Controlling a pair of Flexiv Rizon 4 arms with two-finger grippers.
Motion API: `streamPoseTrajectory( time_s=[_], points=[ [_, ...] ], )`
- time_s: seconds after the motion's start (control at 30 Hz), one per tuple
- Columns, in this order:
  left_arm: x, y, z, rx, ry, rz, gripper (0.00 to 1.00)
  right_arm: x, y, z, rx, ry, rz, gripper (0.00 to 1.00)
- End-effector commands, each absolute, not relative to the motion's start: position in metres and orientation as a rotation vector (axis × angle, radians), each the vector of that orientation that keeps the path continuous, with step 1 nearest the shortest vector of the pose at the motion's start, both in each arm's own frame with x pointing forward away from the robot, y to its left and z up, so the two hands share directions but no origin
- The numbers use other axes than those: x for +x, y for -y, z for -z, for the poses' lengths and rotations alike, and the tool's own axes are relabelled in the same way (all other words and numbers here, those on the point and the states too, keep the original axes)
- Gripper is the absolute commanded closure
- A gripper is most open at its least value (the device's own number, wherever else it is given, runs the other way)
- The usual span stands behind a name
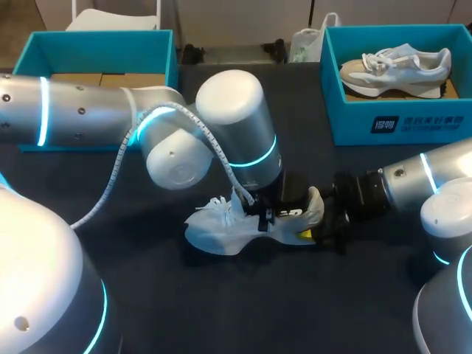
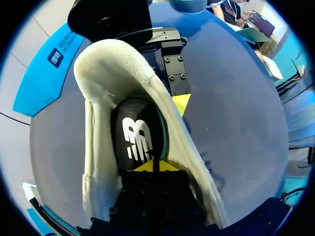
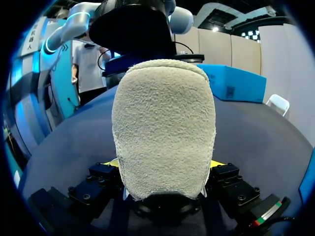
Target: Take the shoe out of the shoebox, open the shoe tongue, remove and reinsert the insole, then place the shoe into the shoebox
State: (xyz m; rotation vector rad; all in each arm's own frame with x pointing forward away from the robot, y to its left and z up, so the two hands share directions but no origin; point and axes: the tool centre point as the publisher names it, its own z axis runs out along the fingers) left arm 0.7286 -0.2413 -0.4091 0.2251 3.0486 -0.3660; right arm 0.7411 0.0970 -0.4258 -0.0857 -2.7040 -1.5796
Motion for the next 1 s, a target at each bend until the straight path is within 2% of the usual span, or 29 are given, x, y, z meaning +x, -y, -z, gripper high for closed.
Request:
streamPoseTrajectory(
  time_s=[0.03, 0.6, 1.0],
  points=[
    [0.737, 0.232, 0.402, 0.220, -3.075, 0.387, 1.00, 0.742, -0.101, 0.429, -0.087, 2.709, 1.572, 1.00],
    [0.740, 0.213, 0.373, 0.188, -3.186, 0.369, 1.00, 0.742, -0.101, 0.429, -0.087, 2.709, 1.572, 1.00],
    [0.733, 0.205, 0.339, 0.165, -3.270, 0.520, 1.00, 0.742, -0.101, 0.429, -0.087, 2.709, 1.572, 1.00]
  ],
)
